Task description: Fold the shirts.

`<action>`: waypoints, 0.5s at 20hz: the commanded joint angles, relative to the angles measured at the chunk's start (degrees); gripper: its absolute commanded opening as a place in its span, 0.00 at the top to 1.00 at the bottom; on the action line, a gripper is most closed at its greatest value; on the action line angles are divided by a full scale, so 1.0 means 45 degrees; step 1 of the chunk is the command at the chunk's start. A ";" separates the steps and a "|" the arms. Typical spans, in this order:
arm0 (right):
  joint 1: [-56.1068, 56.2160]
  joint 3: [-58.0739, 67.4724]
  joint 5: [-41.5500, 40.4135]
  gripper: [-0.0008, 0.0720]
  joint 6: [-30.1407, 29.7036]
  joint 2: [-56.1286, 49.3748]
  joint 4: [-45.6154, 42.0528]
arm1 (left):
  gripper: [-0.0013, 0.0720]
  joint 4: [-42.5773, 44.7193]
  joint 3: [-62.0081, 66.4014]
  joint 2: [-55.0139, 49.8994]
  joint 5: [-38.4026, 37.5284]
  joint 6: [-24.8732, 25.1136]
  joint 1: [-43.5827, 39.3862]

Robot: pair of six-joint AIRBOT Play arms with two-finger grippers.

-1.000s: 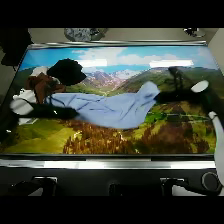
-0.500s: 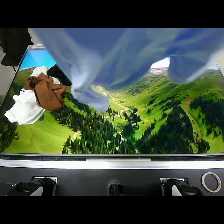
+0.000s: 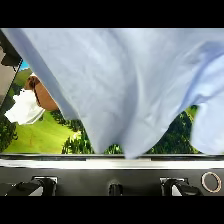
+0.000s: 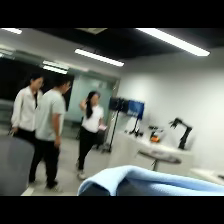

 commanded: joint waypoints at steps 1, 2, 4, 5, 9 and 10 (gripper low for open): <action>-0.0010 0.0024 0.1909 0.93 0.0821 -0.1899 -0.0087 | 0.94 0.0602 -0.0636 -0.1515 -0.0015 -0.0019 0.0180; -0.0010 0.0024 0.2535 0.93 0.1253 -0.2880 -0.0058 | 0.94 0.0597 -0.0899 -0.2297 -0.0238 -0.0029 0.0359; -0.0010 0.0024 0.3492 0.93 0.1880 -0.5090 0.0146 | 0.94 0.0597 -0.1035 -0.4255 -0.0947 -0.0010 0.0699; -0.0010 0.0024 0.3721 0.93 0.2079 -0.6305 0.0505 | 0.94 0.0597 -0.1035 -0.5270 -0.1180 -0.0005 0.0826; 0.0015 0.0024 0.3847 0.93 0.2822 -1.0462 0.2705 | 0.94 -0.0311 -0.1035 -0.8699 -0.2064 -0.0010 0.0971; 0.0019 0.0024 0.3988 0.93 0.3007 -1.1234 0.3045 | 0.94 -0.0816 -0.1035 -0.9272 -0.2297 -0.0010 0.0923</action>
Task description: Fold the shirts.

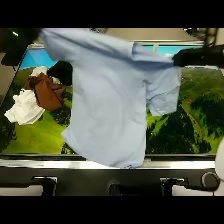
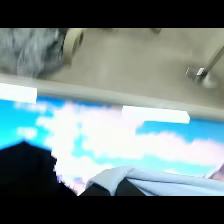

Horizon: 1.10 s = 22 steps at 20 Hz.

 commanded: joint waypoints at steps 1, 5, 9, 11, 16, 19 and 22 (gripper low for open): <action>0.0019 0.0015 0.0724 0.93 0.0826 -0.3240 0.1836 | 0.94 -0.1418 -0.0034 -0.2482 -0.1078 0.0034 0.0019; 0.0015 0.0015 0.0554 0.91 0.1044 -0.4658 0.2399 | 0.92 -0.1797 -0.0034 -0.3487 -0.3521 0.0034 -0.0053; -0.0476 0.0325 0.0665 0.17 -0.0214 -0.4124 0.2463 | 0.01 -0.1681 0.0267 -0.3337 -0.6980 0.0345 0.0748; -0.1326 0.0656 0.1642 0.12 -0.0835 -0.3555 0.1700 | 0.01 -0.1350 0.0316 -0.3147 -0.9670 0.0413 0.1608; -0.3648 0.0515 0.5712 0.13 -0.1205 -0.3269 0.0865 | 0.01 -0.0403 -0.5105 -0.0121 -0.9738 0.0389 0.2327; -0.3784 -0.0049 0.6708 0.13 -0.1603 -0.3274 0.0680 | 0.01 -0.0656 -1.1400 0.2754 -0.7019 0.0316 0.2205; -0.3201 -0.1166 0.7048 0.13 -0.1802 -0.3269 0.0675 | 0.02 -0.1812 -1.5416 0.4235 -0.4721 0.0384 0.2200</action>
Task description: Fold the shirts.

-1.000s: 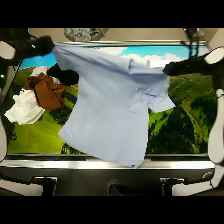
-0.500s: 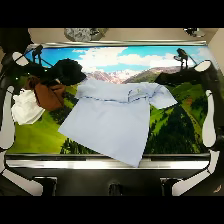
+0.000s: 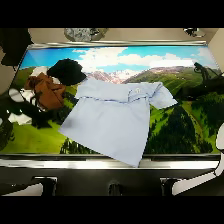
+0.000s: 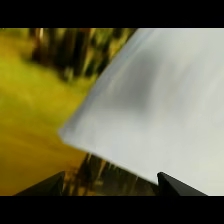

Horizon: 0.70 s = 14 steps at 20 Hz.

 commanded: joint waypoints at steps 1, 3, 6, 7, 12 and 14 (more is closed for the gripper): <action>0.0452 -0.1200 0.0894 0.13 -0.0447 0.0024 -0.0097 | 0.02 -0.1491 -0.4634 0.1642 0.2977 0.0087 -0.0019; 0.1020 -0.1914 0.0850 0.13 -0.0748 0.0019 -0.0107 | 0.02 -0.2569 -0.5440 0.1598 0.4323 0.0335 -0.0262; 0.1744 -0.2565 0.0641 0.12 -0.0996 0.0019 -0.0112 | 0.15 -0.2958 -0.5644 0.1540 0.5897 0.0223 -0.0738; 0.1914 -0.2671 0.0559 0.12 -0.1039 0.0019 -0.0194 | 0.18 -0.3099 -0.5644 0.1520 0.6407 0.0204 -0.0801; 0.2788 -0.3784 0.0306 0.11 -0.1035 0.0019 -0.0743 | 0.83 -0.3138 -0.5639 0.1501 0.8786 -0.1020 -0.0801; 0.3279 -0.4303 -0.0481 0.05 -0.1132 0.0010 -0.0763 | 0.94 -0.3186 -0.5498 0.1501 0.9131 -0.1015 -0.0801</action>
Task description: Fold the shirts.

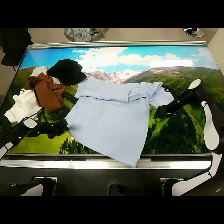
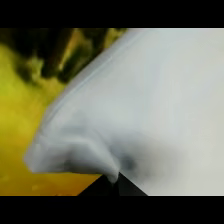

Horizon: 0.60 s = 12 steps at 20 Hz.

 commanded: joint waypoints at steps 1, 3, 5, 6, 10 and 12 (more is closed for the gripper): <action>0.0840 -0.0806 -0.1268 0.05 -0.0097 -0.0034 -0.0141 | 0.94 -0.0180 0.0155 0.0019 0.1127 -0.0379 -0.0019; 0.1287 -0.0816 -0.2297 0.05 0.0602 -0.0233 -0.0087 | 0.94 -0.0175 0.0311 0.0044 0.1073 -0.0325 -0.0019; 0.1705 -0.0816 -0.2963 0.16 0.1059 -0.0471 0.0282 | 0.94 -0.0175 0.0665 0.0039 0.0976 0.0500 0.0000; 0.1914 -0.0816 -0.3152 0.29 0.1054 -0.0573 0.0544 | 0.94 -0.0165 0.0971 0.0039 0.0996 0.0675 0.0010; 0.3041 -0.0816 -0.3050 0.93 0.1564 -0.0636 0.0957 | 0.94 -0.0024 0.2846 -0.0335 0.1525 0.0675 0.0403; 0.3939 -0.0816 -0.2069 0.93 0.1433 -0.0631 0.1321 | 0.94 -0.0029 0.4289 -0.1035 0.1511 0.0670 0.1073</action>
